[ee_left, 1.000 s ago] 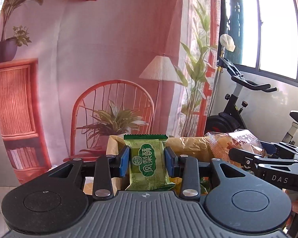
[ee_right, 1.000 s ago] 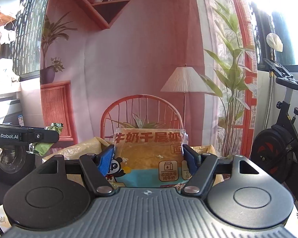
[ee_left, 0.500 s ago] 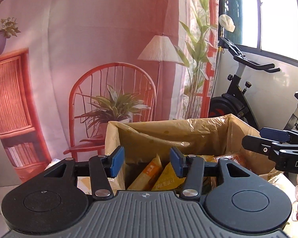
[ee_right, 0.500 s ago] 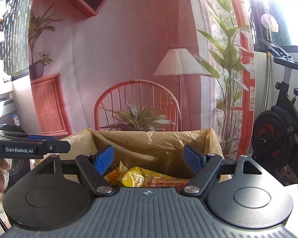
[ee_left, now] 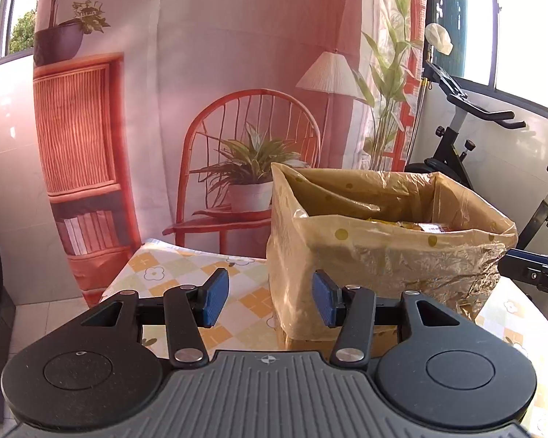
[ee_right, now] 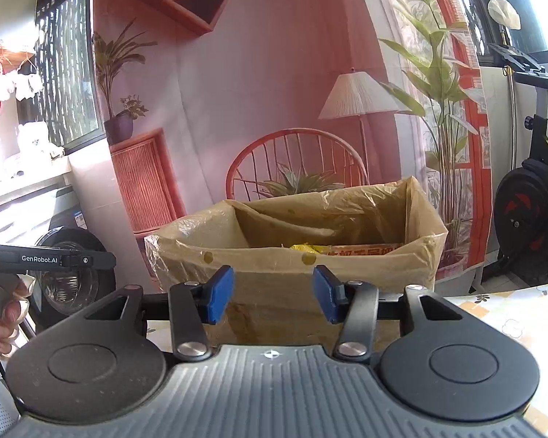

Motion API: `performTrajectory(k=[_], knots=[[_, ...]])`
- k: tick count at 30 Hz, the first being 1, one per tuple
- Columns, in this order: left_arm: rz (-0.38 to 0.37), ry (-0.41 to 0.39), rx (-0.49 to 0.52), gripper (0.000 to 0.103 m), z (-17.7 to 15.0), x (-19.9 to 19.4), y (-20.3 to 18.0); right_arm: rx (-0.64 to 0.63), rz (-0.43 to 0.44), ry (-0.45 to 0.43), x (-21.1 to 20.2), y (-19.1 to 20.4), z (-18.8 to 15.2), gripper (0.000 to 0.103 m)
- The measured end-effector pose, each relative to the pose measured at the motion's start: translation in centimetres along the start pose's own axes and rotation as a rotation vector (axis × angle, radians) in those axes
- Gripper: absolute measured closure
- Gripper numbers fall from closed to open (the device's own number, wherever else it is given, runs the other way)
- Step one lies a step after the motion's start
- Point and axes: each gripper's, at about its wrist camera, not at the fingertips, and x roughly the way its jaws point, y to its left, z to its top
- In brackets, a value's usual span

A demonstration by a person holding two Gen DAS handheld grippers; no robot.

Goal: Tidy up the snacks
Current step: 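Lower both grippers back toward the remaining snacks beside the box, then close the right gripper on the small clear pastry packet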

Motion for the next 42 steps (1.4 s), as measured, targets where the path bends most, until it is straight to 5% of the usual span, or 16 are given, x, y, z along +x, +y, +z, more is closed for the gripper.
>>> performTrajectory(k=[13, 20, 26, 34, 42], knots=[[0.064, 0.11, -0.097, 0.05, -6.2, 0.8, 3.8, 0.054, -0.007, 0.145, -0.7, 0.0, -6.7, 0.057], [0.091, 0.131, -0.119, 0.051, -7.5, 1.4, 5.0, 0.187, -0.045, 0.304, 1.9, -1.7, -10.6, 0.073], [0.098, 0.135, -0.131, 0.051, -8.0, 1.6, 5.5, 0.338, -0.099, 0.391, 5.0, -3.3, -12.3, 0.074], [0.097, 0.15, -0.151, 0.051, -9.2, 1.9, 5.9, 0.441, -0.183, 0.423, 7.9, -4.3, -12.7, 0.071], [0.104, 0.165, -0.156, 0.051, -10.0, 2.3, 6.2, 0.342, -0.237, 0.419, 9.5, -3.6, -12.5, 0.071]])
